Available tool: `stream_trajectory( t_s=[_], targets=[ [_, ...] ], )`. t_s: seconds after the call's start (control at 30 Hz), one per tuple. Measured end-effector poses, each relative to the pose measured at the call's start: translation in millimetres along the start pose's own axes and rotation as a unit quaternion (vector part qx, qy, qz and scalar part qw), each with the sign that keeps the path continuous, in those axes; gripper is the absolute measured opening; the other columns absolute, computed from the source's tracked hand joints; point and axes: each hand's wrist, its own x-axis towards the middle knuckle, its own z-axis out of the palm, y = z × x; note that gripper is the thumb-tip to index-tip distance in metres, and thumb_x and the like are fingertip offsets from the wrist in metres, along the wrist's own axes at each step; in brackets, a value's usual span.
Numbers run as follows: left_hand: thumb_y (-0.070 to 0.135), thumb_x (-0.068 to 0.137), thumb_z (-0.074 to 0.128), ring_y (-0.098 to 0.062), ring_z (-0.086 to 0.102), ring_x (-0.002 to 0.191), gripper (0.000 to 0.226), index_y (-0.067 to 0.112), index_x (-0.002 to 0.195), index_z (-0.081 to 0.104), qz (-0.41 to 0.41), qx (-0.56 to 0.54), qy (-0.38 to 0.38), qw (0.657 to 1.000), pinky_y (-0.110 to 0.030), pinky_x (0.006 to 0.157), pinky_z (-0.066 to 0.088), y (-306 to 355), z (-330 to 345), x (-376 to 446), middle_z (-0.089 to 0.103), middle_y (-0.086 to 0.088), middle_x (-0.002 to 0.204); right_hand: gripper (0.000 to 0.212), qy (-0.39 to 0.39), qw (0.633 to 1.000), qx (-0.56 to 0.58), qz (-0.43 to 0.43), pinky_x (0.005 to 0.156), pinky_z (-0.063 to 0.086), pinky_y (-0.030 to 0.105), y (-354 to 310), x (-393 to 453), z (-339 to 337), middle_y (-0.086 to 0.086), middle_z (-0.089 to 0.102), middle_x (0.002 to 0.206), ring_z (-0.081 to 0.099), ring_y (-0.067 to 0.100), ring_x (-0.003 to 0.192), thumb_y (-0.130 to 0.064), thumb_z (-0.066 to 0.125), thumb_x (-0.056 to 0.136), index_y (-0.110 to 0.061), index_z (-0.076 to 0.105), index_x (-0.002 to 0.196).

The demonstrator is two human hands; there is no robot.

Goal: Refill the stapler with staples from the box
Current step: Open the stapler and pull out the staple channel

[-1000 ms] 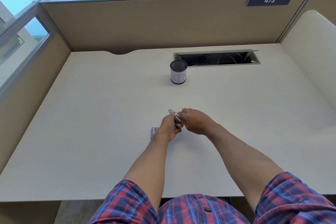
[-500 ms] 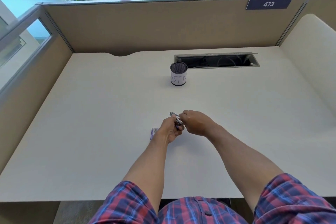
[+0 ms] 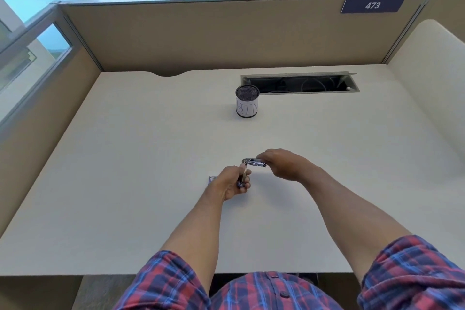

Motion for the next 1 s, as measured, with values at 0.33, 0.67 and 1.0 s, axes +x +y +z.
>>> stream_trajectory(
  t_s=[0.33, 0.67, 1.0],
  targets=[
    [0.021, 0.106, 0.037, -0.015, 0.047, 0.046, 0.028, 0.006, 0.101, 0.060, -0.043, 0.024, -0.026, 0.998, -0.021, 0.043, 0.033, -8, -11, 1, 0.051, -0.004, 0.063, 0.017, 0.090, 0.990, 0.100, -0.034, 0.066, 0.046, 0.031, -6, -2, -4, 0.002, 0.071, 0.078, 0.054, 0.018, 0.068, -0.013, 0.059, 0.102, -0.011, 0.075, 0.109],
    [0.040, 0.098, 0.057, -0.011, 0.020, 0.039, 0.032, 0.020, 0.073, 0.052, -0.065, -0.105, -0.023, 0.992, -0.019, 0.039, 0.018, -2, -4, 5, 0.024, 0.008, 0.053, 0.019, 0.174, 0.977, 0.036, -0.114, 0.075, 0.057, 0.041, -23, 3, -4, 0.012, 0.079, 0.100, 0.073, 0.038, 0.086, -0.012, 0.062, 0.101, -0.002, 0.074, 0.113],
    [0.031, 0.098, 0.056, -0.008, 0.021, 0.036, 0.025, 0.020, 0.076, 0.055, -0.083, -0.196, -0.074, 0.974, -0.020, 0.038, 0.013, 6, -5, 2, 0.026, 0.010, 0.053, 0.013, 0.270, 0.951, -0.027, -0.152, 0.046, 0.055, 0.042, -37, 2, -16, 0.013, 0.074, 0.081, 0.066, 0.038, 0.060, -0.004, 0.072, 0.093, 0.001, 0.075, 0.104]
  ],
)
